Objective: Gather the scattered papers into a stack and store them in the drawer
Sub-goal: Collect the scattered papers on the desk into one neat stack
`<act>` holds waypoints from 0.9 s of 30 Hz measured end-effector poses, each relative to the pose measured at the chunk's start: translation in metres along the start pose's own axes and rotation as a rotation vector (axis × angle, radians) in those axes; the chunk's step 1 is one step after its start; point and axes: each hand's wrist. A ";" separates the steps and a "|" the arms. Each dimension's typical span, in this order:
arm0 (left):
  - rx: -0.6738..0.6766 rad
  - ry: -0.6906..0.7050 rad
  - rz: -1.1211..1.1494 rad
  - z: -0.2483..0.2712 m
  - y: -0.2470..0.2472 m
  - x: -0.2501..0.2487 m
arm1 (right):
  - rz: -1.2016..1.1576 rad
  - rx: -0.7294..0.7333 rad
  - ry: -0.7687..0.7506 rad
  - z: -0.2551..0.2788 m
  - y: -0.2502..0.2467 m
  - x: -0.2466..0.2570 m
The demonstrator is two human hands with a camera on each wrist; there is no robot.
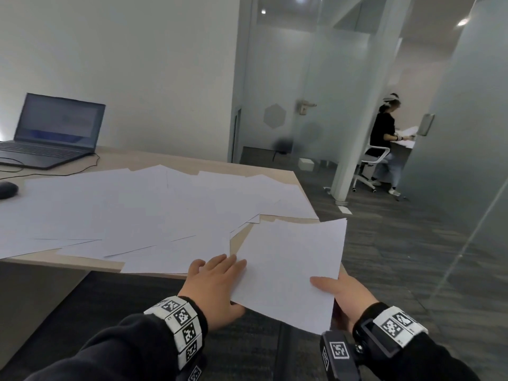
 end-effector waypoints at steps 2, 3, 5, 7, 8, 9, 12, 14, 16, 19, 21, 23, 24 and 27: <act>0.003 0.015 -0.009 -0.001 0.002 -0.001 | -0.053 -0.030 0.050 -0.001 -0.001 0.002; 0.006 0.023 -0.014 -0.001 0.003 -0.001 | -0.073 -0.047 0.082 -0.003 -0.003 0.002; 0.008 0.046 -0.019 -0.002 0.003 -0.002 | -0.107 -0.068 0.101 -0.007 -0.004 0.002; 0.004 0.065 -0.007 -0.003 0.002 -0.004 | -0.120 -0.073 0.099 -0.009 -0.002 -0.001; 0.003 0.067 0.001 -0.003 0.002 -0.004 | -0.105 -0.080 0.082 -0.012 -0.002 -0.003; 0.003 0.063 0.006 -0.003 0.002 -0.004 | -0.070 -0.077 0.058 -0.011 0.000 -0.002; -0.009 0.018 -0.011 -0.004 0.003 0.002 | -0.013 -0.056 0.001 -0.011 0.001 -0.003; -0.023 -0.059 -0.028 -0.004 0.003 0.012 | -0.011 -0.073 -0.019 -0.013 0.001 -0.004; -0.039 -0.130 -0.042 -0.002 0.002 0.023 | -0.059 -0.102 -0.039 -0.015 0.000 -0.005; -0.077 -0.156 -0.070 0.002 0.002 0.038 | -0.168 -0.146 -0.063 -0.015 0.000 -0.002; -0.088 -0.157 -0.097 0.006 -0.001 0.043 | -0.215 -0.167 -0.095 -0.014 0.001 0.003; -0.091 -0.169 -0.119 0.009 -0.005 0.046 | -0.245 -0.189 -0.119 -0.015 0.003 0.006; -0.097 -0.178 -0.125 0.011 -0.007 0.047 | -0.254 -0.192 -0.127 -0.015 0.004 0.007; -0.111 -0.235 -0.133 0.014 -0.015 0.052 | -0.254 -0.188 -0.149 -0.015 0.009 0.007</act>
Point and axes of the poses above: each hand's wrist, its own z-axis away from the middle knuckle, its own y-axis out of the palm, x = y × z, and after that the axes turned 7 degrees about -x, right-handed
